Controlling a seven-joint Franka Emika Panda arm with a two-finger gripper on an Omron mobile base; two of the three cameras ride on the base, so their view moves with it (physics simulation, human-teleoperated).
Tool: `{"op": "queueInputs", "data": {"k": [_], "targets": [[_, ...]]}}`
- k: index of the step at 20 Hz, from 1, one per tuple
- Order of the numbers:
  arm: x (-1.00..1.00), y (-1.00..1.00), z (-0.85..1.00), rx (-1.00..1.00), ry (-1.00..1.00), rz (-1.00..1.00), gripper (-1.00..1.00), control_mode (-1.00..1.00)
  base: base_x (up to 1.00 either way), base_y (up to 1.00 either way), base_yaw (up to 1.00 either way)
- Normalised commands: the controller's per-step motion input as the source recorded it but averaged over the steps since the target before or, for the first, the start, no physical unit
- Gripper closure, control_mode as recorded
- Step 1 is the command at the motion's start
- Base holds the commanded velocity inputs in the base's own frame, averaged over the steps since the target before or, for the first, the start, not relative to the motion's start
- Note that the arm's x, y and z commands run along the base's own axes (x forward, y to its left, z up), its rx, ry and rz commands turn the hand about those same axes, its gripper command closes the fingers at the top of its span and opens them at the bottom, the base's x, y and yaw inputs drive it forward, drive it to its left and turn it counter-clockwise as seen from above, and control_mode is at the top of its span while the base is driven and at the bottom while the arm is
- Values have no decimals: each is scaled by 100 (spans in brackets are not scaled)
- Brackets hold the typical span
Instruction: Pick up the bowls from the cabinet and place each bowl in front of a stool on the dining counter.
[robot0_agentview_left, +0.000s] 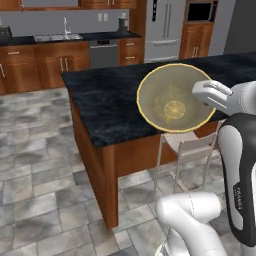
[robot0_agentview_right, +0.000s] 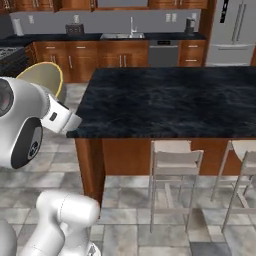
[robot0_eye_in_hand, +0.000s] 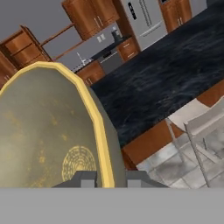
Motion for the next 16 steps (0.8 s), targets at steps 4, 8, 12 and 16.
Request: {"op": "queueInputs", "data": {"k": [4,8,12,16], "targets": [[0,0,0,0,0,0,100,100,0,-100,-3],[0,0,0,0,0,0,100,100,0,-98,-1],[0,0,0,0,0,0,100,100,0,-96,0],[0,0,0,0,0,0,100,100,0,-72,8]]}}
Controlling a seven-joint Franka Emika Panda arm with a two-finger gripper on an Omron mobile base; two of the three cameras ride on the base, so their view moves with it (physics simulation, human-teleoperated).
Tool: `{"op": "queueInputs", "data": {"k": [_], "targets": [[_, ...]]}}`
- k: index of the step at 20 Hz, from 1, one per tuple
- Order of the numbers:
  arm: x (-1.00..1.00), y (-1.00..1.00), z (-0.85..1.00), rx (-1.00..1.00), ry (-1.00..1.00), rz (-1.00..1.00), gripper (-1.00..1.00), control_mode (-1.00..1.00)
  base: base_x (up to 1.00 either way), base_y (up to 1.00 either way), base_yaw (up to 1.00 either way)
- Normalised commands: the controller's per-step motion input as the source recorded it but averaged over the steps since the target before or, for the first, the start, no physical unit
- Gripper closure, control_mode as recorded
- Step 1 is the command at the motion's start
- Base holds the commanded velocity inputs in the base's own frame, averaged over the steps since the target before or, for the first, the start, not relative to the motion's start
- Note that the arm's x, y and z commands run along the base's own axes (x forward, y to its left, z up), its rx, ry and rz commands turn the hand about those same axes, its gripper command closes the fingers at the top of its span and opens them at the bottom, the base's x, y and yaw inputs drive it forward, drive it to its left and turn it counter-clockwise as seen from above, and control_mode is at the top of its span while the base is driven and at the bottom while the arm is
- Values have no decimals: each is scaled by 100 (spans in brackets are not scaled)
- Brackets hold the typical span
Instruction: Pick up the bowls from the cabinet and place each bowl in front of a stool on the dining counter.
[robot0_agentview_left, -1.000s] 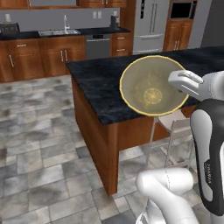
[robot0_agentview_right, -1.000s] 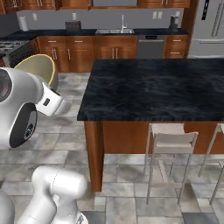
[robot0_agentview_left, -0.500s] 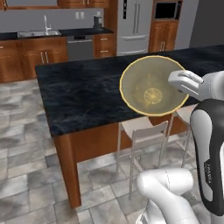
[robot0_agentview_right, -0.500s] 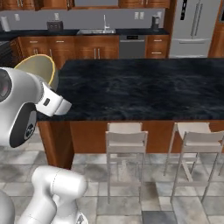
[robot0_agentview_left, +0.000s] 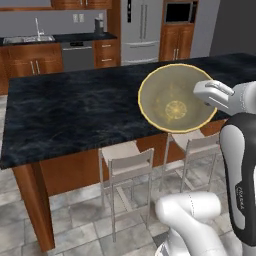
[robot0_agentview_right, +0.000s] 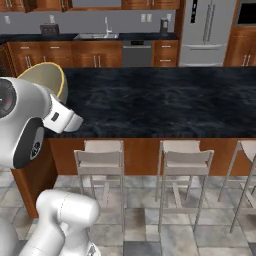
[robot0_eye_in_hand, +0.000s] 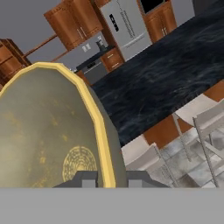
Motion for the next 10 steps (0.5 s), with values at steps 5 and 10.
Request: {"op": "queueInputs", "data": {"k": [5,10], "targets": [[0,0,0,0,0,0,100,100,15,-40,15],[0,0,0,0,0,0,100,100,47,0,16]]}}
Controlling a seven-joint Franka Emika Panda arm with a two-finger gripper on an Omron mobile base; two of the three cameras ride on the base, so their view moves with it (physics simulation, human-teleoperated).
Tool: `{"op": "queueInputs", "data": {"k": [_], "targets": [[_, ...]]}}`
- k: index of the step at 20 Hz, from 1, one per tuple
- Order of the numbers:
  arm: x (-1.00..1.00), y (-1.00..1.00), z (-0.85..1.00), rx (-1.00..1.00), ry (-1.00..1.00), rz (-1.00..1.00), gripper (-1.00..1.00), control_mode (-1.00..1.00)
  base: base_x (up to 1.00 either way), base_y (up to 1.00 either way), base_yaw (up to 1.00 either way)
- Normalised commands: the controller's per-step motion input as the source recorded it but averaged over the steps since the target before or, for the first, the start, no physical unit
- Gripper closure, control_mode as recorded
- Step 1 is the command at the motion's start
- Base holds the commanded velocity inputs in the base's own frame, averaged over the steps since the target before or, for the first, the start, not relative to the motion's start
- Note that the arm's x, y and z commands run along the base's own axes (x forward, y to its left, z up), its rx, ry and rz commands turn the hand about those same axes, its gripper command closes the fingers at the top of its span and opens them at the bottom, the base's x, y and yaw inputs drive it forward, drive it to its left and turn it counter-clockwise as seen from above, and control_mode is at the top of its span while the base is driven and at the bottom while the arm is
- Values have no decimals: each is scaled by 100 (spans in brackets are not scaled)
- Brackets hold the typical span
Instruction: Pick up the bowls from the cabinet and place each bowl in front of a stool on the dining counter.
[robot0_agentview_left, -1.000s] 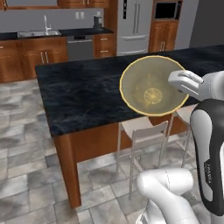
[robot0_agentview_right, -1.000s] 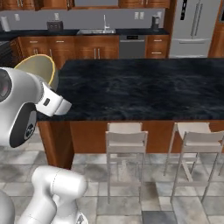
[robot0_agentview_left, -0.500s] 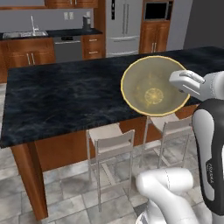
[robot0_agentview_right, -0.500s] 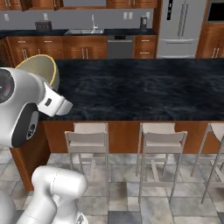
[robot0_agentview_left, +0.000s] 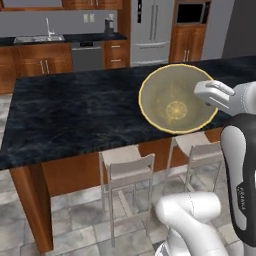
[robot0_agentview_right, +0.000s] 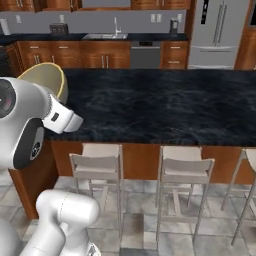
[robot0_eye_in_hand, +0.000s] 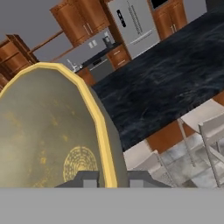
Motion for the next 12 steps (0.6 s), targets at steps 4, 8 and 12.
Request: {"op": "queueInputs", "data": {"k": [4,8,12], "targets": [[0,0,0,0,0,0,100,100,68,2,12],[0,0,0,0,0,0,100,100,87,-6,6],[0,0,0,0,0,0,100,100,96,-13,4]]}}
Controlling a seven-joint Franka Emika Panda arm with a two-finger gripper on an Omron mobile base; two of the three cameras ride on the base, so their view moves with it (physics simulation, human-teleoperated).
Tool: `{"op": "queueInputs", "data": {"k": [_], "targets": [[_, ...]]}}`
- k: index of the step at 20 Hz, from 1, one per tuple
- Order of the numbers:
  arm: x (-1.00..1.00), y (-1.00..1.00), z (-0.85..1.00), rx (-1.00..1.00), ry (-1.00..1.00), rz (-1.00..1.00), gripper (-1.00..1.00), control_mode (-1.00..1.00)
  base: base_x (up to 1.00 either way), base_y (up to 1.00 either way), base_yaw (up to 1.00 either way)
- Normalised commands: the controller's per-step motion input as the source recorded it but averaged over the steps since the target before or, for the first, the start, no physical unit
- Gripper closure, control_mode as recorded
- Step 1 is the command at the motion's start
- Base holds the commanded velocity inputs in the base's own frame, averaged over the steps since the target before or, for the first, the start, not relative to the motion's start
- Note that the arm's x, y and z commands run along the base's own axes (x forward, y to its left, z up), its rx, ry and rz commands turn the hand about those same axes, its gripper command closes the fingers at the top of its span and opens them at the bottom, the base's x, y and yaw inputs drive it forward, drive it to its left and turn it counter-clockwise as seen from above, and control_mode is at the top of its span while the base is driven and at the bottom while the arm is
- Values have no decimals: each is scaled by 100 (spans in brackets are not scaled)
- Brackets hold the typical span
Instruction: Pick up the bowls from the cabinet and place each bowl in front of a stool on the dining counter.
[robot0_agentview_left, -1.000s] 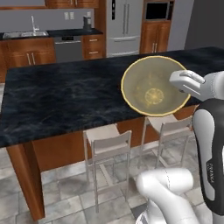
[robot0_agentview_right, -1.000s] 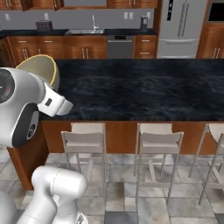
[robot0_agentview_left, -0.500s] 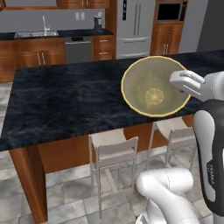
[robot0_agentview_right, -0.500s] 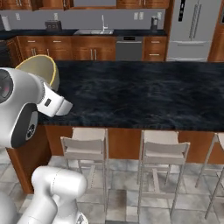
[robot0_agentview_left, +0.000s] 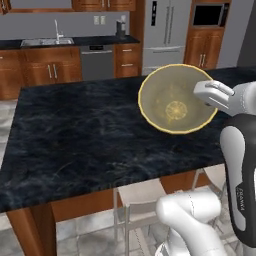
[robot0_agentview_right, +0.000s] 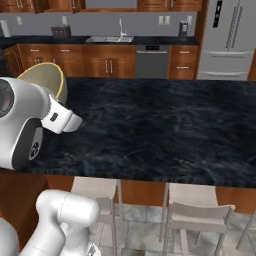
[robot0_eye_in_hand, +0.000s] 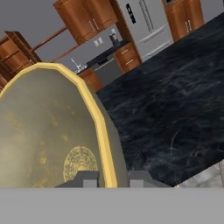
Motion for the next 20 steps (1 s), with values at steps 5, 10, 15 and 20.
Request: {"op": "queueInputs", "data": {"k": [5,10,15,20], "targets": [[0,0,0,0,0,0,100,100,84,-10,9],[0,0,0,0,0,0,100,100,45,-12,17],[0,0,0,0,0,0,100,100,26,-11,25],[0,0,0,0,0,0,100,100,31,0,25]]}}
